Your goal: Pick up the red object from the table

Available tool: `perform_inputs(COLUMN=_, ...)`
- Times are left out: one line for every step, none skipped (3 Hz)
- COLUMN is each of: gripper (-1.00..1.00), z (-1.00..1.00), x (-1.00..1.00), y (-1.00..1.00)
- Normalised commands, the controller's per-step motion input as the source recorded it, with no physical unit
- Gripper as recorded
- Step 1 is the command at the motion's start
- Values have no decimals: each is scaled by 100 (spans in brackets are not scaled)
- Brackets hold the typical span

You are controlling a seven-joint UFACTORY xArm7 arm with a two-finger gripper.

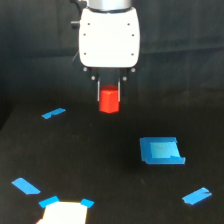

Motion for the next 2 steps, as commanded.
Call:
perform_inputs(gripper=-89, z=8, x=0, y=51)
perform_inputs(gripper=-100, z=79, x=14, y=-78)
